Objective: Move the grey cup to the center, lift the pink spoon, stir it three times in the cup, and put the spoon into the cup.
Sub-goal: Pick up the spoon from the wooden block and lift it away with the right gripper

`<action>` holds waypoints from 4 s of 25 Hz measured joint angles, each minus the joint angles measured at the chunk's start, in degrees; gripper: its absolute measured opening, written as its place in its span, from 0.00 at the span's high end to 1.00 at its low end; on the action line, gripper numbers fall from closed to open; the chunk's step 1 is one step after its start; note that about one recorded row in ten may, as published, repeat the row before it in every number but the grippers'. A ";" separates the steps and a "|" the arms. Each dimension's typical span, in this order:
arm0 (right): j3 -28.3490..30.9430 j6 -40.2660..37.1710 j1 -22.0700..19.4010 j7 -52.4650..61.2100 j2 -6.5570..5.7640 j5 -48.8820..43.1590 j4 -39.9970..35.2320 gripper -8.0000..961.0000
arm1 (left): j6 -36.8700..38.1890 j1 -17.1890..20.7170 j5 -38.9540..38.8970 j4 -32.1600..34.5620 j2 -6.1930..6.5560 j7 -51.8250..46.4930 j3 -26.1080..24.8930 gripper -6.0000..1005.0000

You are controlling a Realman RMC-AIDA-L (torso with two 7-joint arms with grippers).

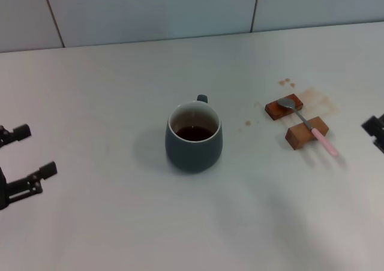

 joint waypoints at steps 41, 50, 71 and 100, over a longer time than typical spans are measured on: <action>4.00 27.22 4.21 27.36 0.29 -9.06 -2.54 0.13 | 0.57 0.11 -0.39 1.49 -0.23 1.30 -5.63 0.16; 3.46 30.30 6.31 27.74 0.32 -9.22 -1.45 0.13 | 0.54 0.20 -0.41 1.50 -0.48 1.90 -7.06 0.16; 3.57 32.97 8.21 27.79 0.37 -8.96 -1.38 0.14 | 0.35 -0.29 -0.40 1.49 -0.63 1.99 -8.51 0.16; 3.94 34.67 9.50 28.20 0.51 -8.88 -1.22 0.35 | 0.26 -0.58 -1.19 1.49 -0.80 2.52 -9.35 0.16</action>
